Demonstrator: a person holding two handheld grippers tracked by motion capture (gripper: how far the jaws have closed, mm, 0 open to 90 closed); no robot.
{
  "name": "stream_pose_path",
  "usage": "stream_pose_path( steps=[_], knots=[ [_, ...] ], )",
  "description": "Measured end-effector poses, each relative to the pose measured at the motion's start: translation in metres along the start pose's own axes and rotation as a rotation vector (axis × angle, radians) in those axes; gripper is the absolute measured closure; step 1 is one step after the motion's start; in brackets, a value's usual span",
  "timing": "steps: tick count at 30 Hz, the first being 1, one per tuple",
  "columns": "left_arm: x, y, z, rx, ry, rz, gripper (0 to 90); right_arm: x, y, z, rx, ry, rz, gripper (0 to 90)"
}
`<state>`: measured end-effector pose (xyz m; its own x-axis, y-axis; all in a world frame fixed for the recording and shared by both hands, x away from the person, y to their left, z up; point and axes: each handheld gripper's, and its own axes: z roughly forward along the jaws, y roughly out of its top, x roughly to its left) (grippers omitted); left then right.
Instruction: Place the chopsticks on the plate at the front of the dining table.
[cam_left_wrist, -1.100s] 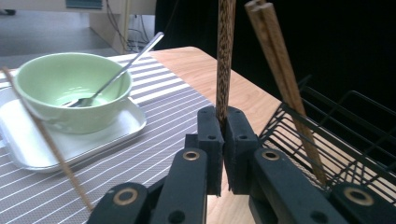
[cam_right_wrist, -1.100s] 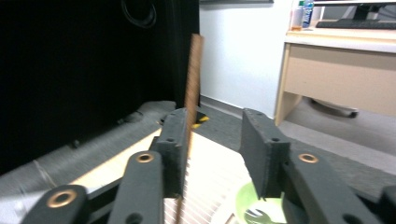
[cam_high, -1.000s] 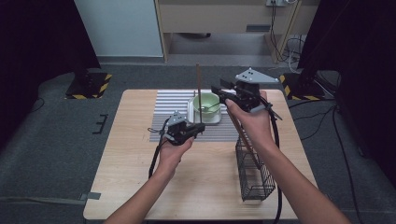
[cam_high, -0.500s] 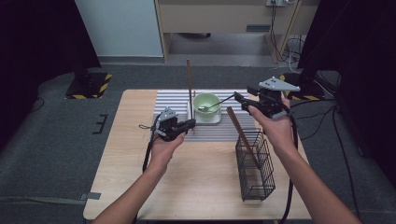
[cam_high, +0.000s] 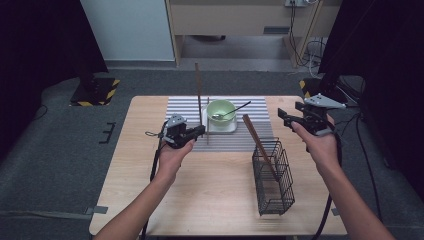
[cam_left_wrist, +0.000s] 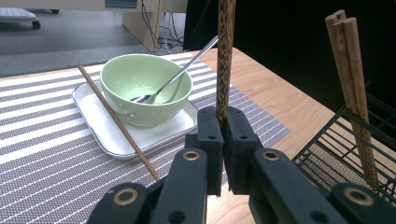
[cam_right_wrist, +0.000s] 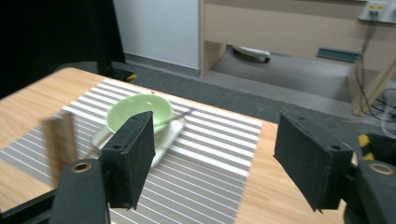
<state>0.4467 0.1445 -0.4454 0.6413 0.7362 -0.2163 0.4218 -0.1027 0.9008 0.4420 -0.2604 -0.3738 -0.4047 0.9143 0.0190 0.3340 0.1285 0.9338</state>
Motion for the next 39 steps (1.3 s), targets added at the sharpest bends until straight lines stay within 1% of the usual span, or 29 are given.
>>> stream_pose_path(
  steps=[3, 5, 7, 11, 13, 16, 18, 22, 24, 25, 29, 34, 36, 39],
  knots=[
    [0.002, 0.000, 0.000, 0.001, 0.012, 0.004, 86.1, -0.011, -0.009, -0.003, 0.009, -0.032, 0.001, 25.6],
    [0.003, -0.001, 0.001, 0.002, 0.010, 0.006, 86.1, -0.018, -0.016, -0.005, 0.014, -0.053, 0.008, 24.5],
    [0.005, -0.001, 0.003, 0.001, 0.013, -0.001, 86.1, -0.025, -0.023, -0.006, 0.019, -0.071, 0.017, 24.0],
    [0.007, 0.000, 0.006, 0.003, 0.021, -0.002, 86.1, -0.037, -0.040, -0.006, 0.030, -0.106, 0.039, 23.8],
    [0.008, 0.001, 0.007, 0.013, 0.027, 0.016, 86.1, -0.043, -0.048, -0.006, 0.040, -0.119, 0.048, 23.6],
    [0.009, 0.002, 0.009, 0.014, 0.035, 0.019, 86.1, -0.050, -0.063, -0.004, 0.064, -0.136, 0.065, 23.8],
    [0.009, 0.001, 0.010, 0.013, 0.049, 0.026, 86.1, -0.052, -0.072, -0.002, 0.078, -0.142, 0.072, 23.8],
    [0.007, -0.001, 0.013, 0.017, 0.056, 0.030, 86.1, -0.055, -0.094, 0.002, 0.107, -0.159, 0.081, 23.5],
    [0.006, -0.001, 0.015, 0.019, 0.061, 0.034, 86.1, -0.055, -0.105, 0.003, 0.114, -0.175, 0.082, 23.5],
    [0.005, -0.001, 0.015, 0.019, 0.063, 0.033, 86.1, -0.055, -0.113, 0.003, 0.118, -0.178, 0.090, 23.4],
    [0.004, -0.002, 0.019, 0.029, 0.072, 0.035, 86.1, -0.056, -0.132, 0.007, 0.145, -0.186, 0.120, 21.4],
    [0.001, -0.002, 0.020, 0.043, 0.087, 0.050, 86.1, -0.054, -0.150, 0.016, 0.186, -0.184, 0.136, 18.5],
    [0.001, -0.002, 0.020, 0.044, 0.095, 0.049, 86.1, -0.053, -0.155, 0.020, 0.210, -0.183, 0.145, 17.5],
    [0.002, 0.000, 0.018, 0.041, 0.107, 0.041, 86.1, -0.051, -0.161, 0.027, 0.246, -0.189, 0.140, 16.0]
  ],
)
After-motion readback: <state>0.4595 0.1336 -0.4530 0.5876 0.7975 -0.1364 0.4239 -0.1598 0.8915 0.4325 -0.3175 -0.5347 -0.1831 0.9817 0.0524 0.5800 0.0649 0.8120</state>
